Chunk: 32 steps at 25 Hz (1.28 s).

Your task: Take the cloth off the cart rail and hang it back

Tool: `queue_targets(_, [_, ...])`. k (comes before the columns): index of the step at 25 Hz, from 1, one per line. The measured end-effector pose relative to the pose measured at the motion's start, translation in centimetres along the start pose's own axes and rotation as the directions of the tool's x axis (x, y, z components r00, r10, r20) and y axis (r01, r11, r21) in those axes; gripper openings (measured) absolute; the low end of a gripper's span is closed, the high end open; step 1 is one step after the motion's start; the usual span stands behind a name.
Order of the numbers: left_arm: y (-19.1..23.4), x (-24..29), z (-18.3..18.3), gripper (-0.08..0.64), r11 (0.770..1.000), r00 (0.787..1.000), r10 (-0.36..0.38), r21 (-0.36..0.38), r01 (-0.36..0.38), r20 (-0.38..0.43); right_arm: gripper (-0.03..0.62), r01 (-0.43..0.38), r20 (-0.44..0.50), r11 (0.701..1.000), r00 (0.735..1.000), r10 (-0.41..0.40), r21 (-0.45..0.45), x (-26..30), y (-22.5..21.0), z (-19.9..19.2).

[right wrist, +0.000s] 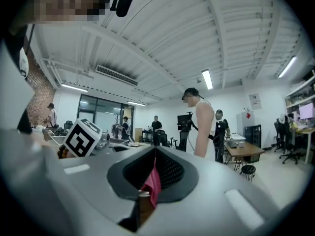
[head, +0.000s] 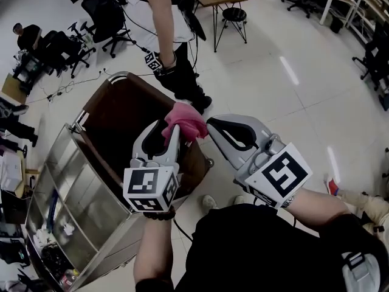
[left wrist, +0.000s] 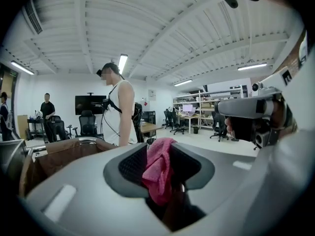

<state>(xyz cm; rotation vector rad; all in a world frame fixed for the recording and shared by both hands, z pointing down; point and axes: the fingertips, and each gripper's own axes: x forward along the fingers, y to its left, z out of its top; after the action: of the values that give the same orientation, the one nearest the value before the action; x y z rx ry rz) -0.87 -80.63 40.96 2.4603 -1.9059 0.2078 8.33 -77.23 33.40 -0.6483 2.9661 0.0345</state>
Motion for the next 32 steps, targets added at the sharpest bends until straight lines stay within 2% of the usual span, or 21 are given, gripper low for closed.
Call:
queue_targets(1, [0.0,-0.3,0.0,0.140,1.000,1.000,0.009,-0.002,-0.009,0.001,0.003,-0.010,0.009,1.000,1.000,0.010,-0.006,0.0,0.2,0.1])
queue_targets(5, [-0.1,-1.6,-0.7,0.143,0.999,0.999,0.039,-0.011,-0.039,-0.004,0.003,-0.027,-0.051,0.998,0.998,0.030,0.061,-0.8,1.4,-0.7])
queue_targets(8, [-0.5,-2.6,-1.6,0.144,0.998,0.998,0.060,-0.022,-0.061,-0.021,0.003,-0.066,0.029,0.998,0.997,0.066,-0.019,-1.2,1.9,-0.2])
queue_targets(9, [-0.7,-2.9,-2.0,0.144,0.997,0.997,0.067,-0.026,-0.067,-0.030,0.003,-0.072,0.027,0.997,0.997,0.073,-0.019,-1.5,2.2,-0.3])
queue_targets(12, [-1.3,-3.7,-3.2,0.150,0.996,0.994,0.086,-0.029,-0.088,-0.060,0.003,-0.072,-0.064,0.995,0.995,0.076,0.071,-2.6,3.2,-1.3])
queue_targets(15, [-2.0,-4.4,-3.5,0.152,0.994,0.992,0.105,-0.027,-0.108,-0.076,0.003,-0.101,-0.015,0.995,0.995,0.101,0.017,-3.4,3.5,-0.7])
queue_targets(17, [-2.5,-4.8,-3.5,0.152,0.993,0.991,0.111,-0.033,-0.114,-0.078,0.003,-0.090,-0.073,0.993,0.993,0.096,0.080,-4.3,3.9,-1.2])
queue_targets(20, [-3.1,-5.4,-3.7,0.152,0.992,0.990,0.121,-0.036,-0.123,-0.071,0.003,-0.090,-0.092,0.991,0.991,0.099,0.100,-5.2,4.4,-1.5])
queue_targets(24, [-3.9,-6.3,-3.7,0.150,0.990,0.990,0.134,-0.041,-0.136,-0.046,0.003,-0.110,-0.041,0.993,0.993,0.112,0.052,-6.0,4.8,-1.3])
queue_targets(28, [-4.7,-7.4,-3.2,0.149,0.988,0.989,0.149,-0.041,-0.149,-0.006,0.003,-0.107,-0.085,0.990,0.990,0.116,0.096,-7.1,5.6,-2.0])
queue_targets(32, [-5.3,-9.0,-3.0,0.132,0.988,0.988,0.152,-0.042,-0.151,0.036,0.003,-0.120,-0.064,0.990,0.990,0.125,0.076,-7.6,7.0,-2.0])
